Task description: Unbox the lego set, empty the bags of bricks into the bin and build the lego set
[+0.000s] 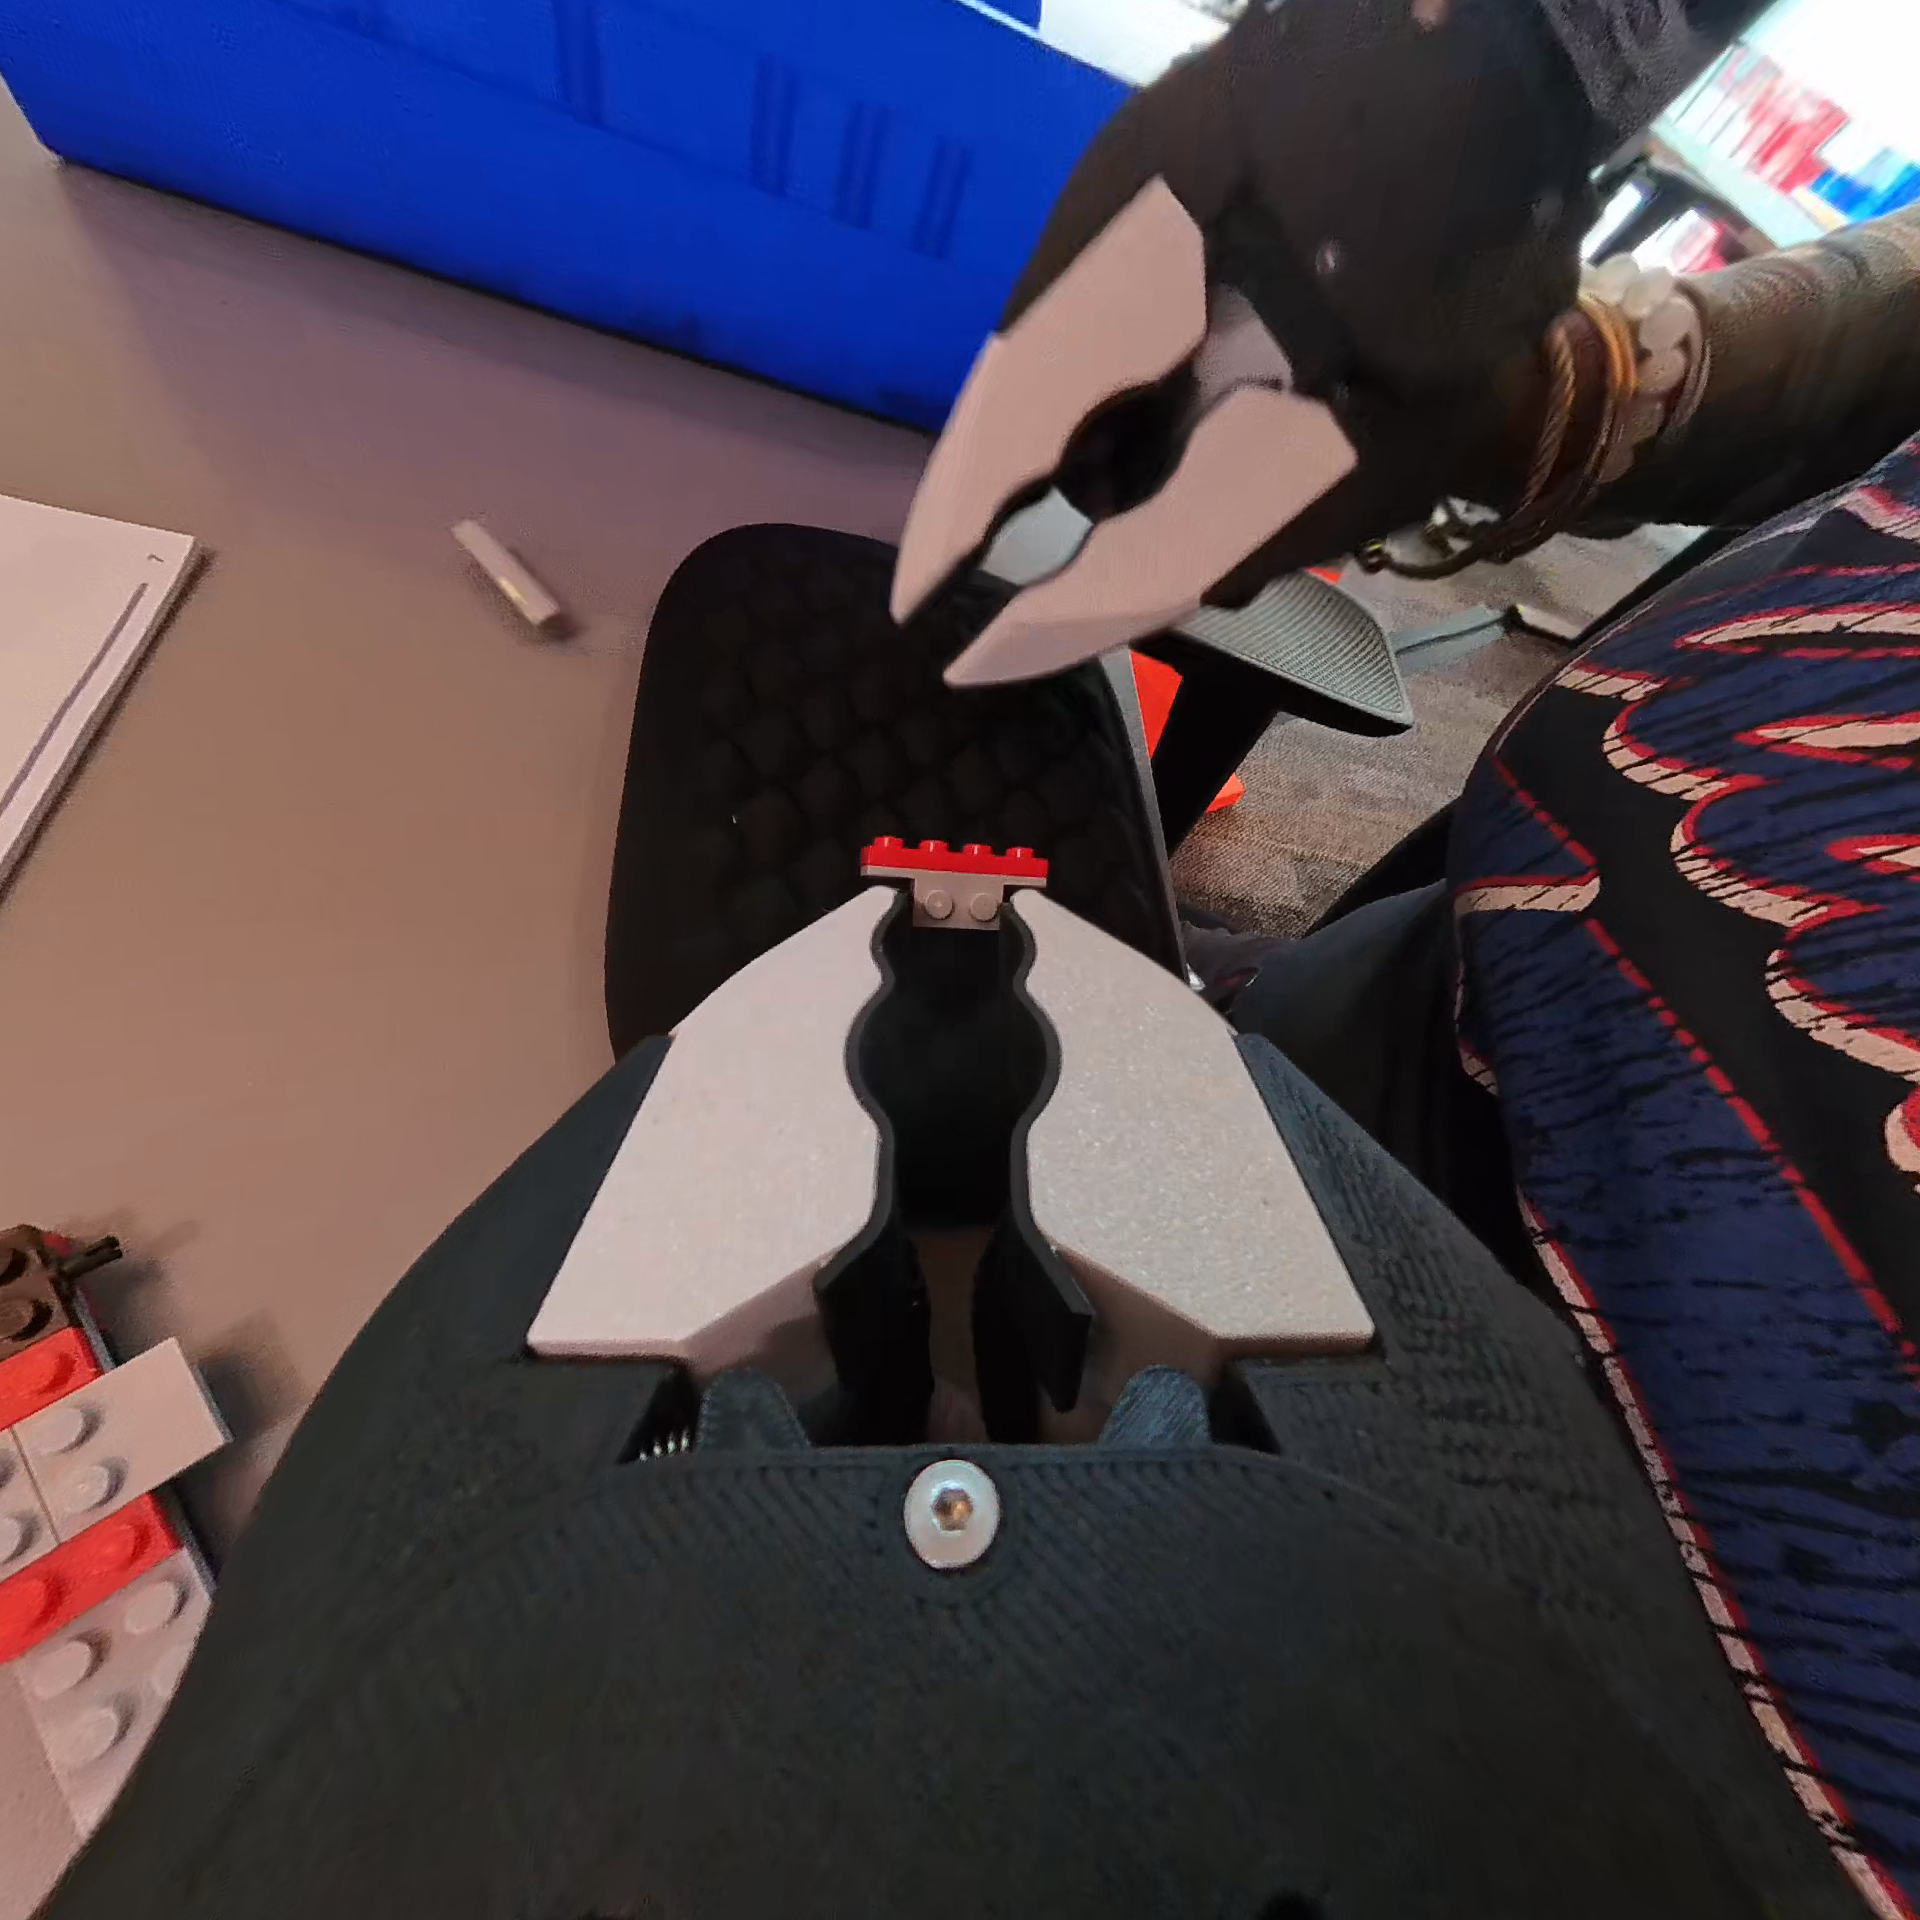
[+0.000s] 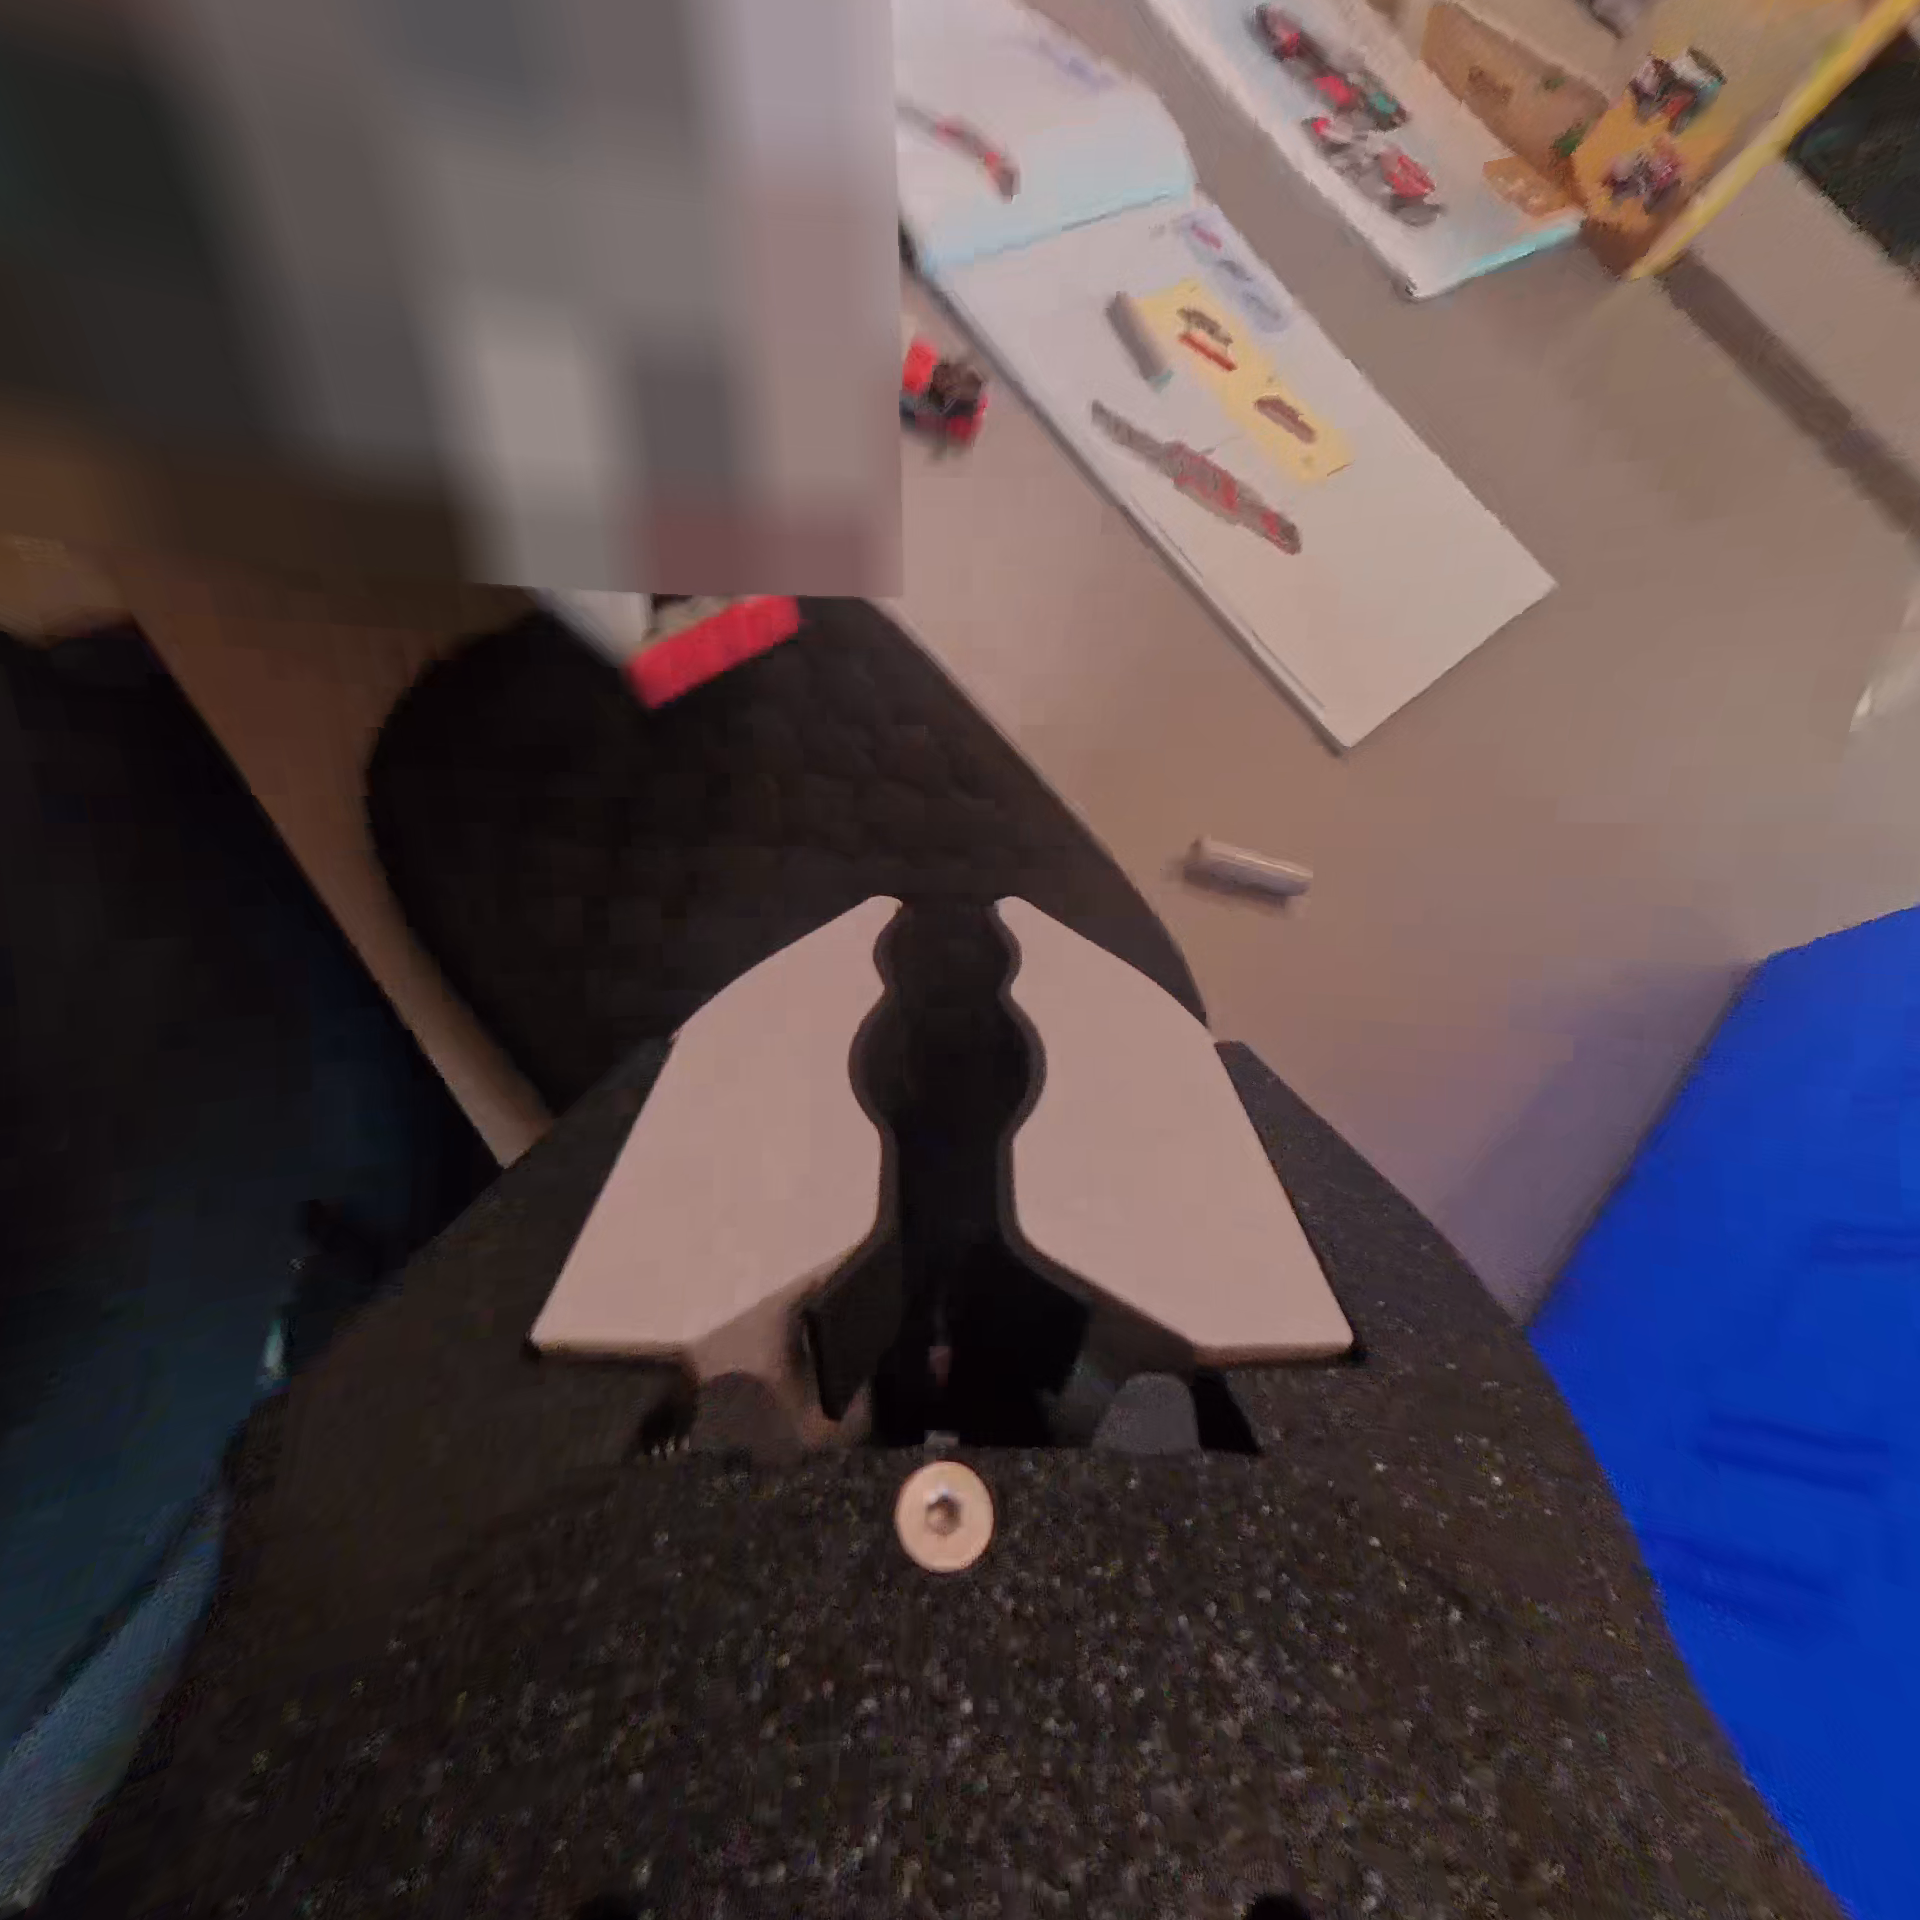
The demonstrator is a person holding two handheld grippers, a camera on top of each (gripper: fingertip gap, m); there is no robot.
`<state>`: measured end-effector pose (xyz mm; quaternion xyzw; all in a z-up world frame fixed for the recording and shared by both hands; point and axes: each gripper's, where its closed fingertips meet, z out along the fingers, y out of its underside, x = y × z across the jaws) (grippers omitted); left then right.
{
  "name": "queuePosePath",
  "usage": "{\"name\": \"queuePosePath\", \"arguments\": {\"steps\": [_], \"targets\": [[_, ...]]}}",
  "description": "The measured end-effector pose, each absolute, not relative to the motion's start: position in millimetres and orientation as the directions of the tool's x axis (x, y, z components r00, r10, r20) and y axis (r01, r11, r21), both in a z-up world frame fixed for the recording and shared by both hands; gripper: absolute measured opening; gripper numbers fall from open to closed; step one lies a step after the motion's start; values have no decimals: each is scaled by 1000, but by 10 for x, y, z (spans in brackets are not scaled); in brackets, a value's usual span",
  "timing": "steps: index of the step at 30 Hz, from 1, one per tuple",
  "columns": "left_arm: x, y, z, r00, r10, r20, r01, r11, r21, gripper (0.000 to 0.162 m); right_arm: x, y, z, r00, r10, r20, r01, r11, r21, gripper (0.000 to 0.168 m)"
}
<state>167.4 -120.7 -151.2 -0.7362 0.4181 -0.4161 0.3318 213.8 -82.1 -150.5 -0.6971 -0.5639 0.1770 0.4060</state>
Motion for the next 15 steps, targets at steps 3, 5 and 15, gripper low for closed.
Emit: {"name": "queuePosePath", "arguments": {"steps": [3,5,15], "targets": [[1677,-1182,-1456,294,-896,331,-307,-417,-855,16,2132,-482,-1320,456,888,52,527,-223,-820,35],[1647,-1143,-1417,297,-900,318,-283,-401,-871,16,2078,-268,-1295,548,836,-26,424,-305,-853,46],[1472,-995,-1335,309,-893,327,-223,-402,-888,16,2102,126,-1827,558,830,-3,598,-404,-692,46]]}}
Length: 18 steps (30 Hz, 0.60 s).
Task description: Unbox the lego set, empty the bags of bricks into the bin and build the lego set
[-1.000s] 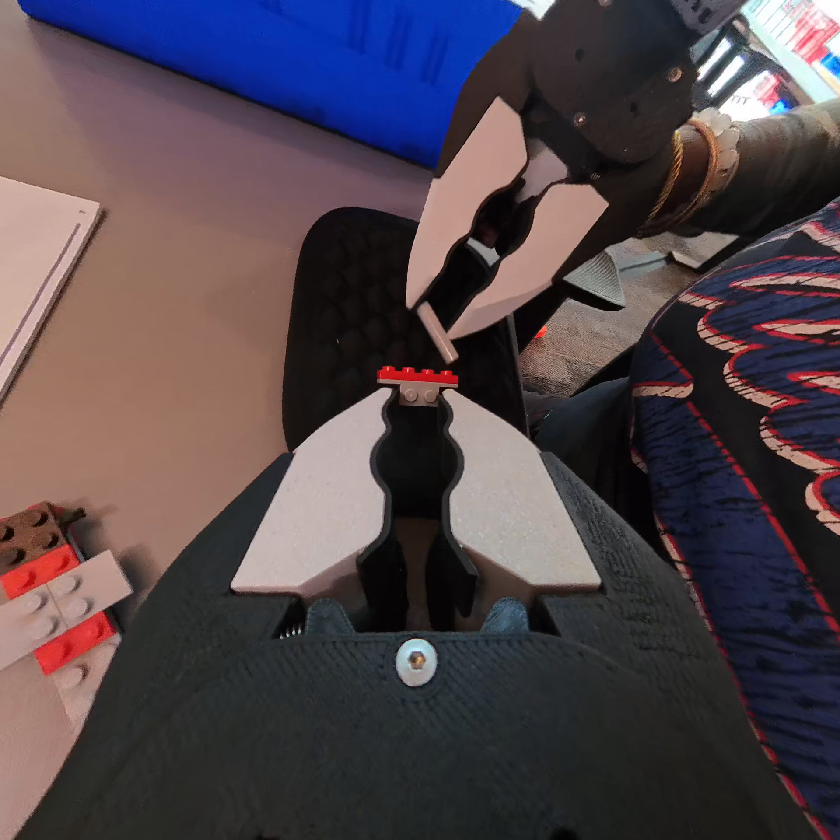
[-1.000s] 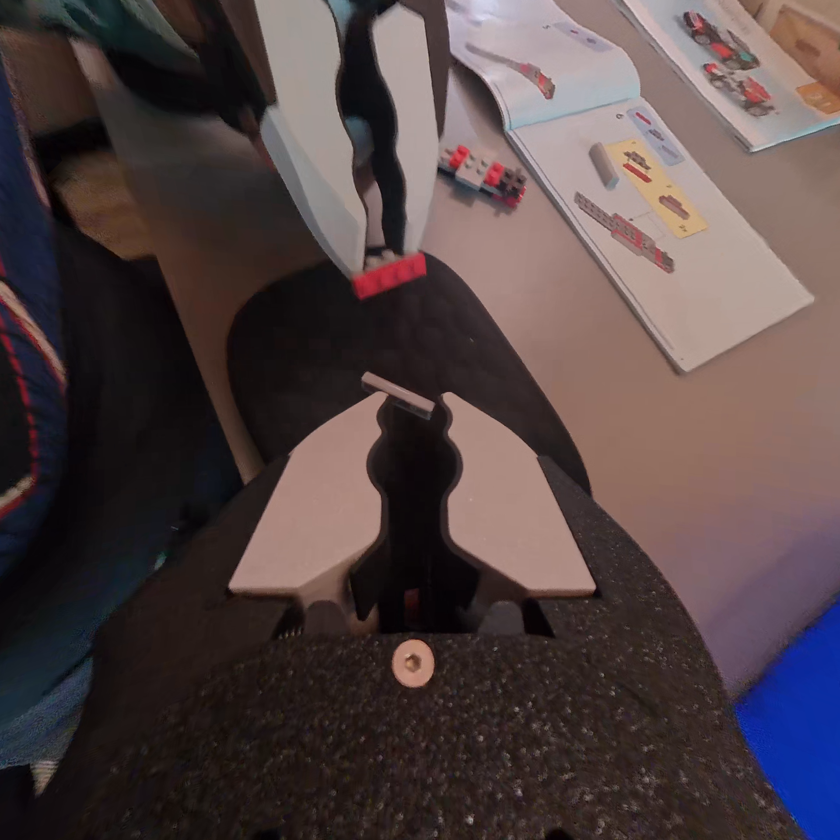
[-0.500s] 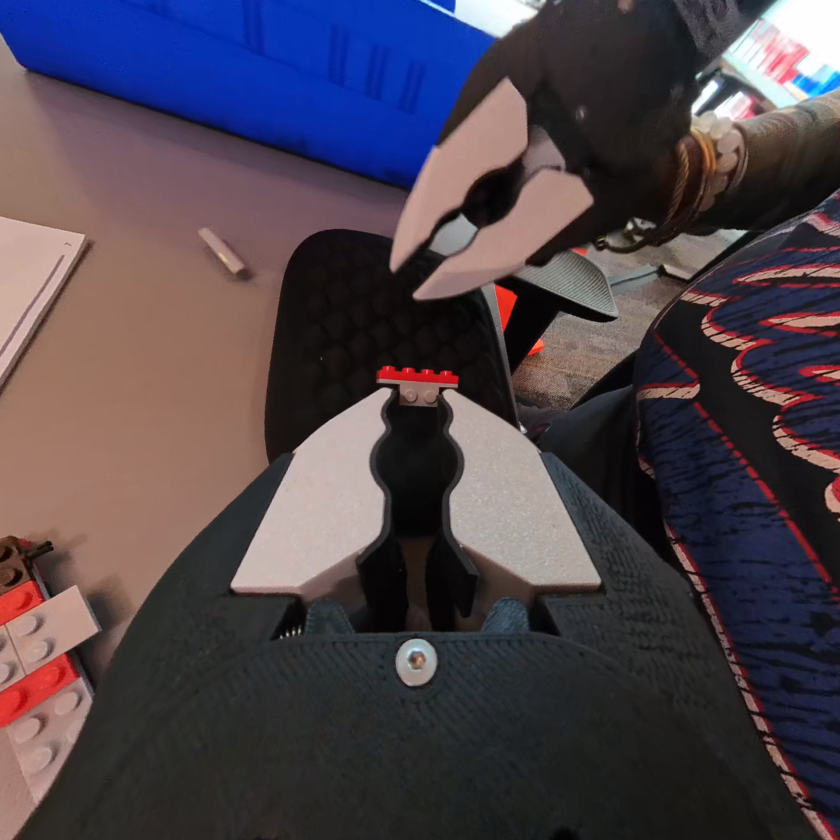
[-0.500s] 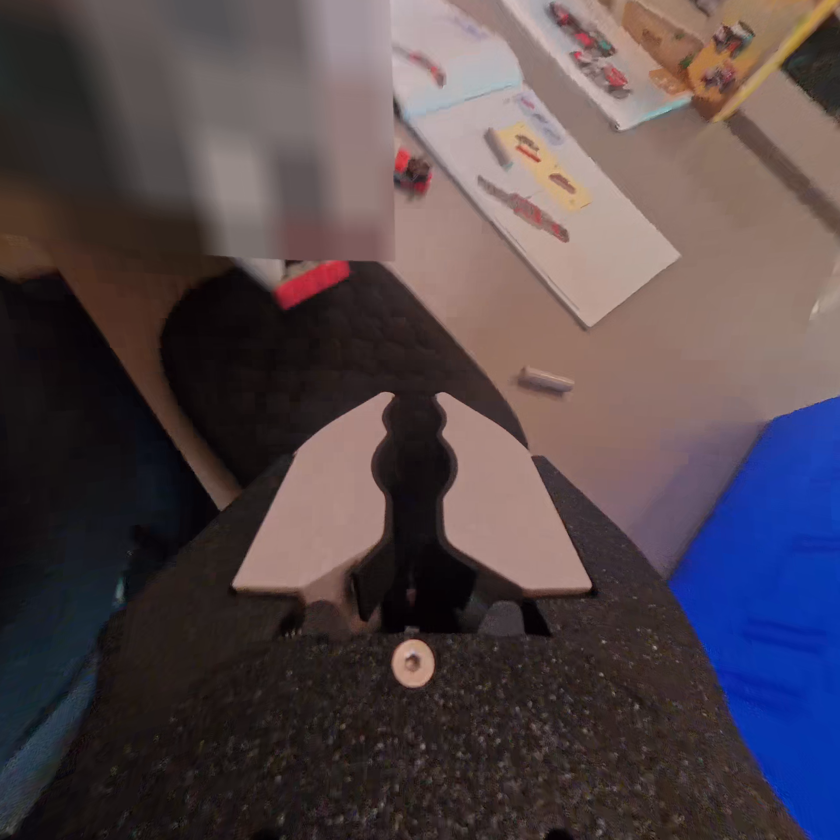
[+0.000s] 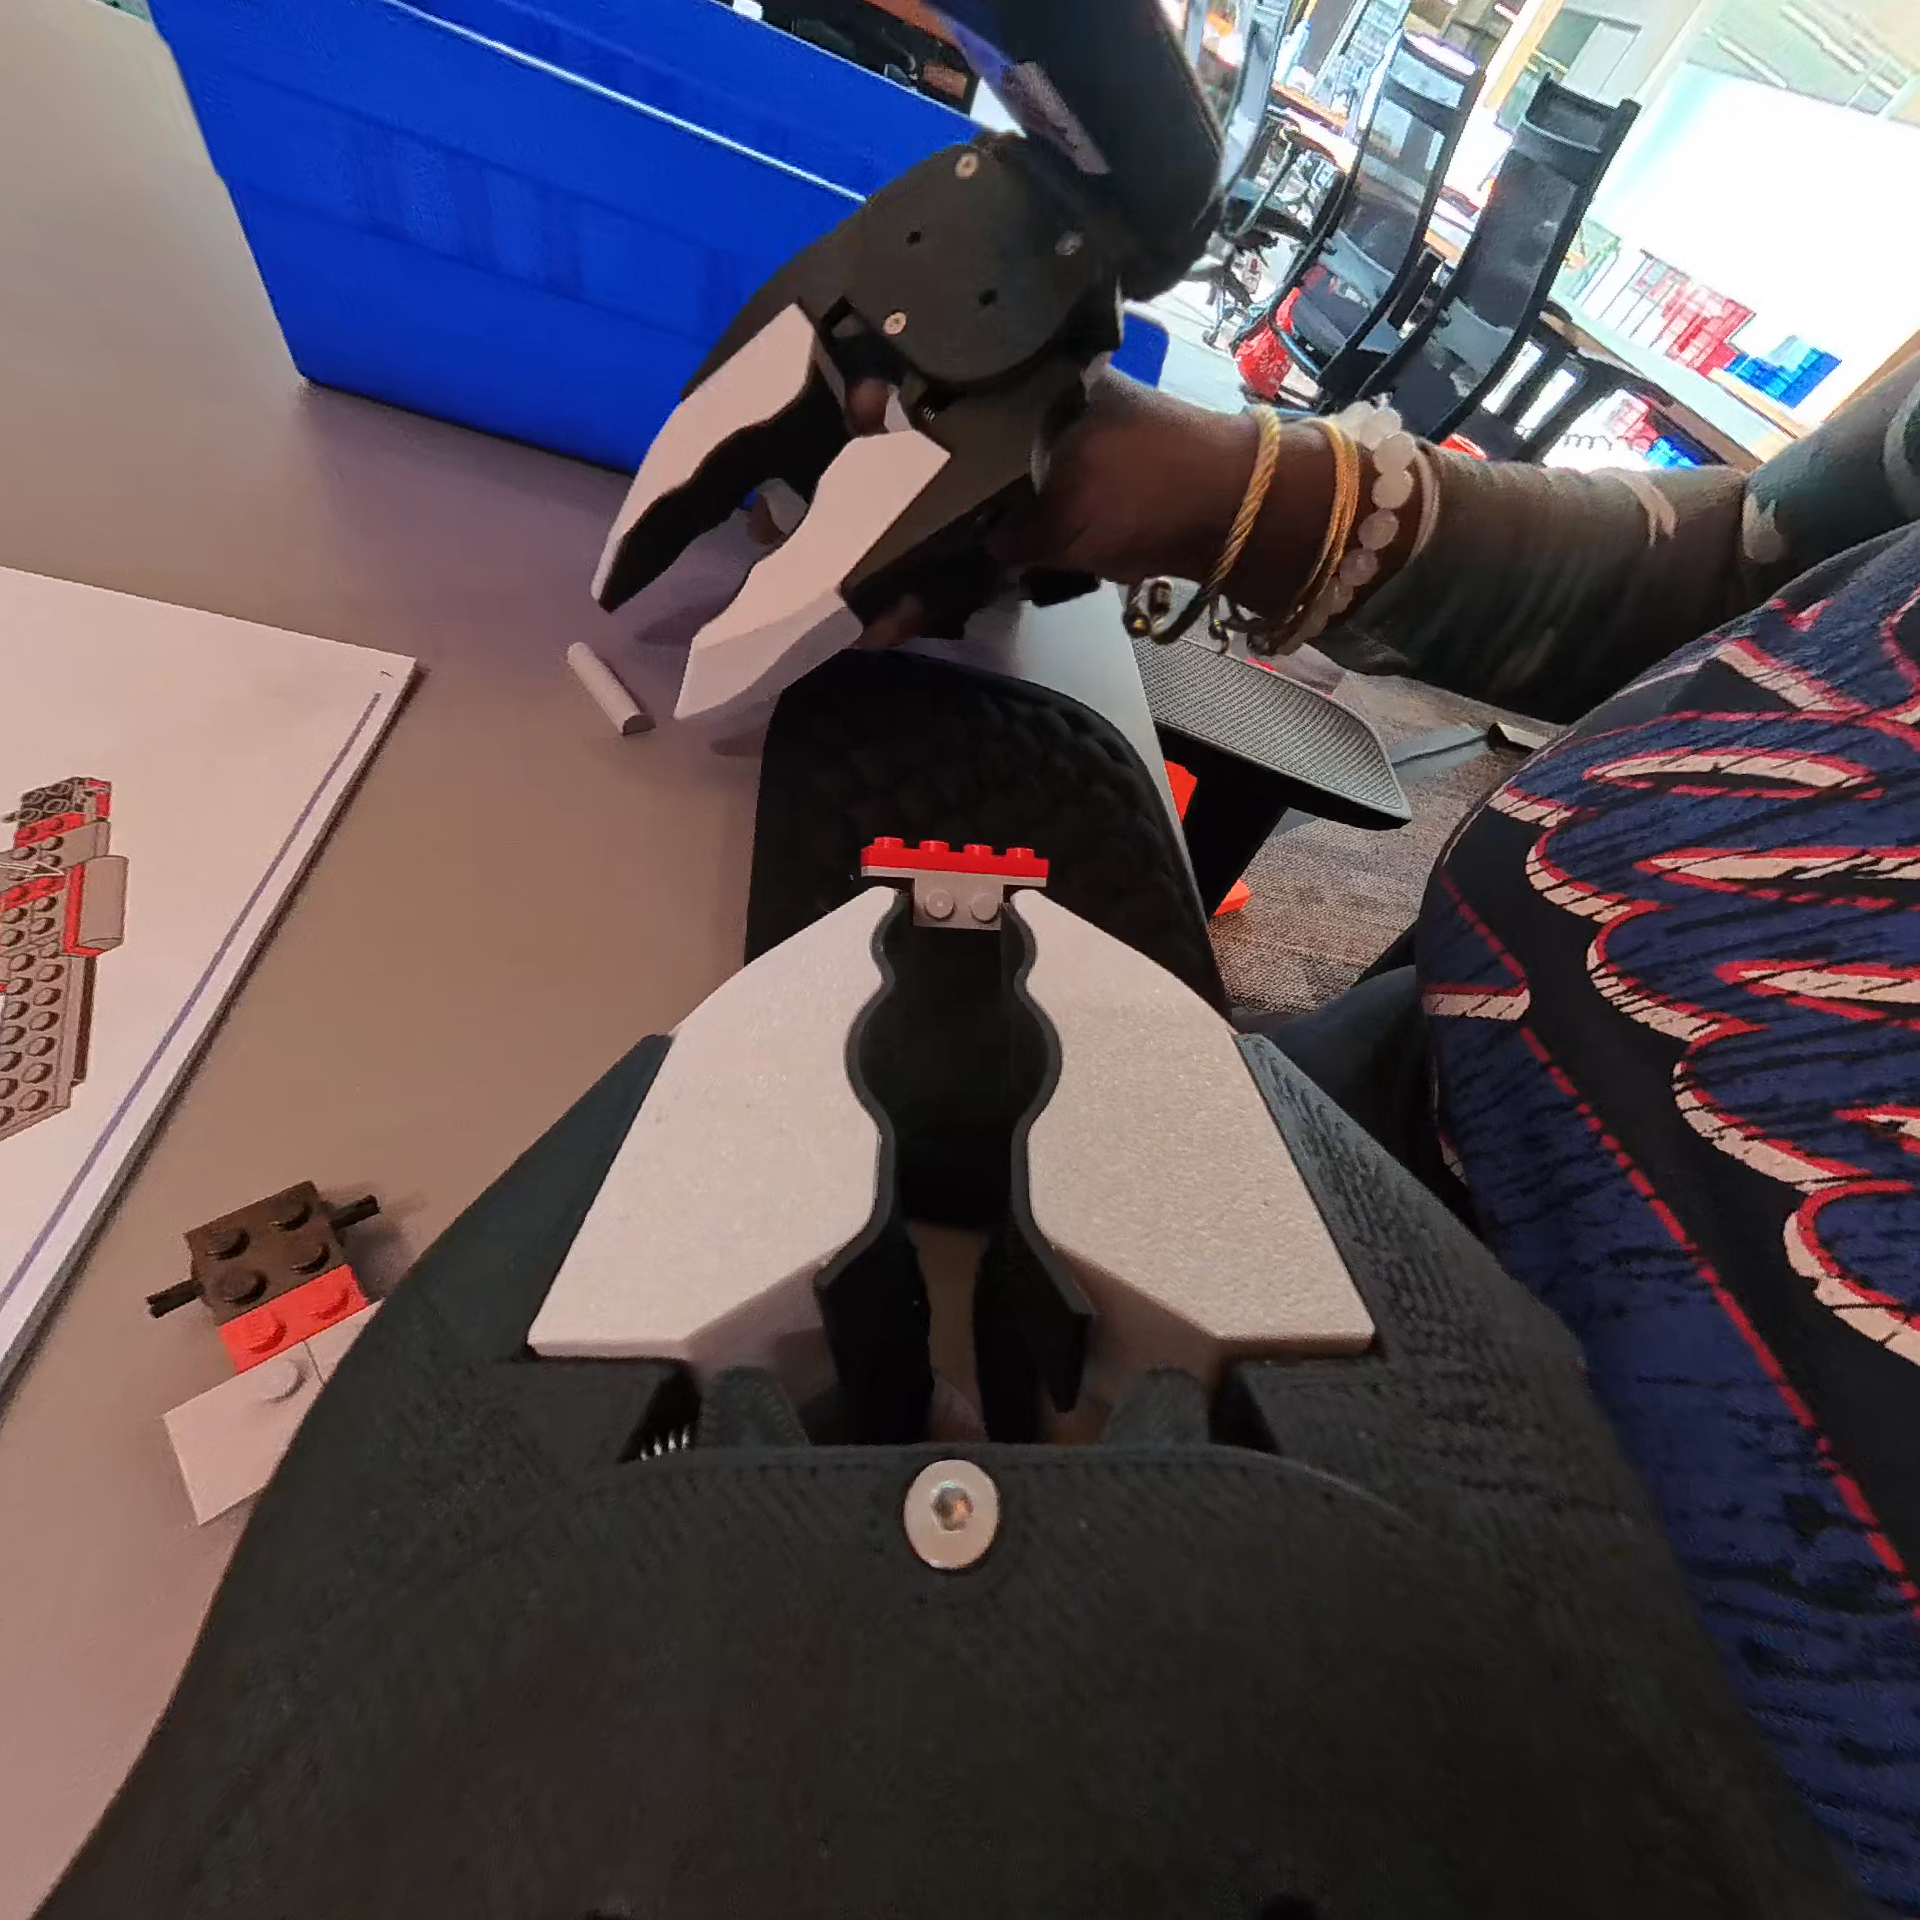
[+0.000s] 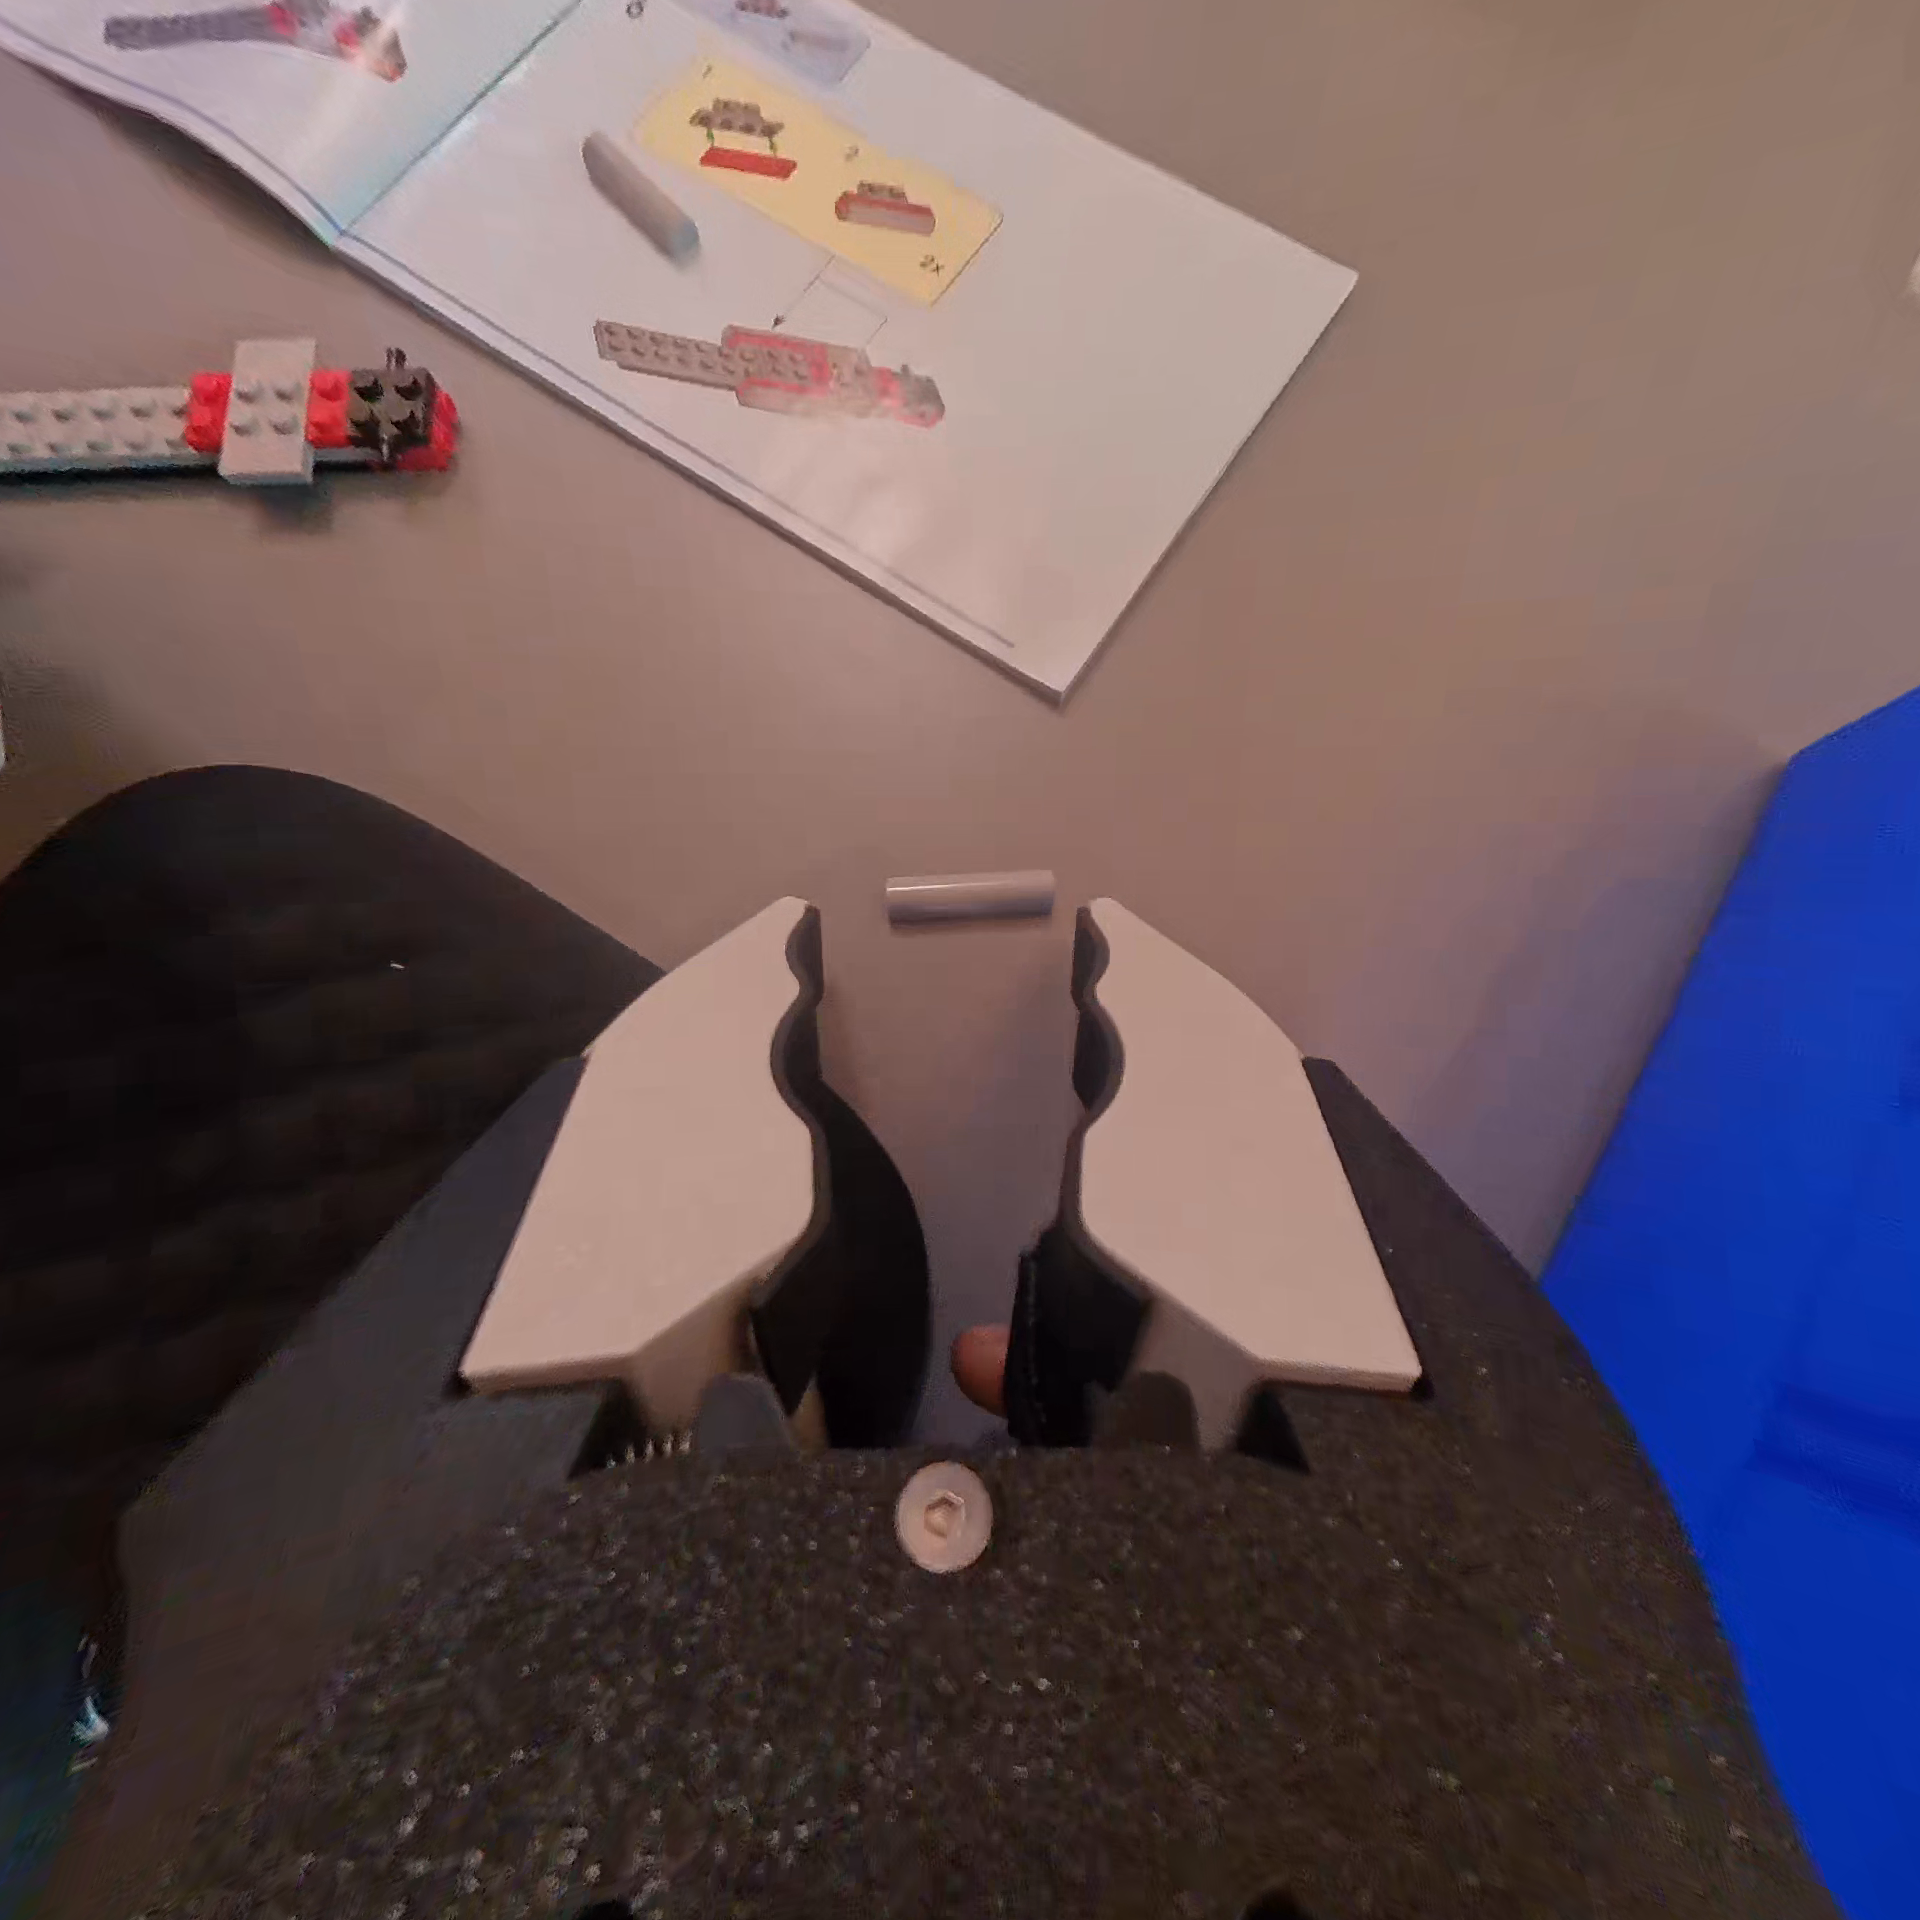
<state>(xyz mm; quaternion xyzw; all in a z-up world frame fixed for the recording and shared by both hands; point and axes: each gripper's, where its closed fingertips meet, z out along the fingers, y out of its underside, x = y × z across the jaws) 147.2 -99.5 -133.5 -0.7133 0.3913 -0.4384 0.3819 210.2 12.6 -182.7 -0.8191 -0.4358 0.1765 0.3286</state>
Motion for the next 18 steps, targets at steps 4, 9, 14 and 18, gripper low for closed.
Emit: {"name": "queuePosePath", "arguments": {"steps": [4,9,14,18], "targets": [[1476,-1004,-1405,305,-888,344,-239,-421,-875,16,2082,139,-1895,514,858,-3,655,-395,-644,50],[1476,-1015,-1405,295,-888,352,-234,-425,-875,16,2091,147,-1871,479,878,0,714,-390,-582,43],[1475,-1009,-1396,284,-883,373,-221,-439,-871,16,2099,158,-1886,458,889,6,759,-387,-523,43],[1469,-1003,-1388,278,-878,389,-210,-450,-868,16,2100,166,-1919,455,890,0,768,-392,-507,41]]}}
